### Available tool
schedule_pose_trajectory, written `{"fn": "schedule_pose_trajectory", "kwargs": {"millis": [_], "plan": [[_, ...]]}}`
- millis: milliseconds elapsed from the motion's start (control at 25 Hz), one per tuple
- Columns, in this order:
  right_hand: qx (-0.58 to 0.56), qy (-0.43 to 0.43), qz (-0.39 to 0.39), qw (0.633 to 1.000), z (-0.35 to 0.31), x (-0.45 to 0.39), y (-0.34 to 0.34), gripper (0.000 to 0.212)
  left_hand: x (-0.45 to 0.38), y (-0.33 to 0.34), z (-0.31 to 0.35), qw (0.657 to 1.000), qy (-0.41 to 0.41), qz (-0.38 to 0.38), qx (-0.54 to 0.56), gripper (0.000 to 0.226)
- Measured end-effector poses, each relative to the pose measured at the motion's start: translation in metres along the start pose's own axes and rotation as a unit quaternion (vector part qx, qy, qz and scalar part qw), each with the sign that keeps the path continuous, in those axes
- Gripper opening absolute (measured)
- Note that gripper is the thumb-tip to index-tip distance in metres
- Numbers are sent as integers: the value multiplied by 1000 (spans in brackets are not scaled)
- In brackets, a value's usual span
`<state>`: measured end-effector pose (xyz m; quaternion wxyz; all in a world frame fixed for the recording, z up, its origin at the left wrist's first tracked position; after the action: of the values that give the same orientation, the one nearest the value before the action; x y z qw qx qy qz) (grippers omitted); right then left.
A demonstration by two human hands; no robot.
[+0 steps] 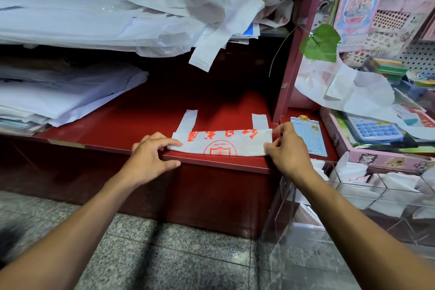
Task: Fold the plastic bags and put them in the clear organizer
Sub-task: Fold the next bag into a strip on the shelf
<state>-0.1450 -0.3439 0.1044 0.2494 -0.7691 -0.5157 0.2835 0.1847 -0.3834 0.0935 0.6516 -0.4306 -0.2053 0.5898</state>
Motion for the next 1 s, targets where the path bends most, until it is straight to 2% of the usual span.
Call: {"fn": "schedule_pose_trajectory", "kwargs": {"millis": [200, 280, 400, 480, 560, 640, 760, 920, 1000], "plan": [[90, -71, -1, 993, -12, 4, 3, 5, -1, -2, -5, 1000, 14, 14, -6, 47], [122, -85, -7, 989, -12, 5, 5, 9, 1, -4, -4, 999, 26, 23, -1, 46], [181, -162, 47, 969, -28, 12, 1, 10, 5, -4, 4, 999, 43, 20, 6, 54], [239, -234, 61, 941, -45, 20, 7, 11, 1, 2, 6, 1000, 4, -9, 26, 52], [275, -286, 14, 918, -54, 25, 24, 14, -10, 9, -5, 997, -67, -37, 30, 47], [273, -294, -38, 915, -55, 29, 38, 18, -19, 13, -11, 994, -100, -45, -1, 49], [246, -273, -53, 928, -50, 29, 39, 21, -20, 11, 1, 995, -76, -11, -56, 50], [250, -284, -29, 925, -53, 28, 40, 20, -21, 5, 1, 995, -91, 26, -24, 21], [242, -293, -30, 925, -55, 28, 44, 17, -20, 4, 0, 994, -103, 42, -12, 17]]}}
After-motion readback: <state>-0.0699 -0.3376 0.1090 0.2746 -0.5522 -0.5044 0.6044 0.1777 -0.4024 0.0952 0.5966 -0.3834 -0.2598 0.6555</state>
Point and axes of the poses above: each hand's wrist, its own x-axis away from the middle knuckle, its own y-axis out of the palm, z = x × y, the point moved 9 cm from there along -x, towards the middle knuckle, and after that the axes turned 1 degree about -y, right-handed, at the moved point
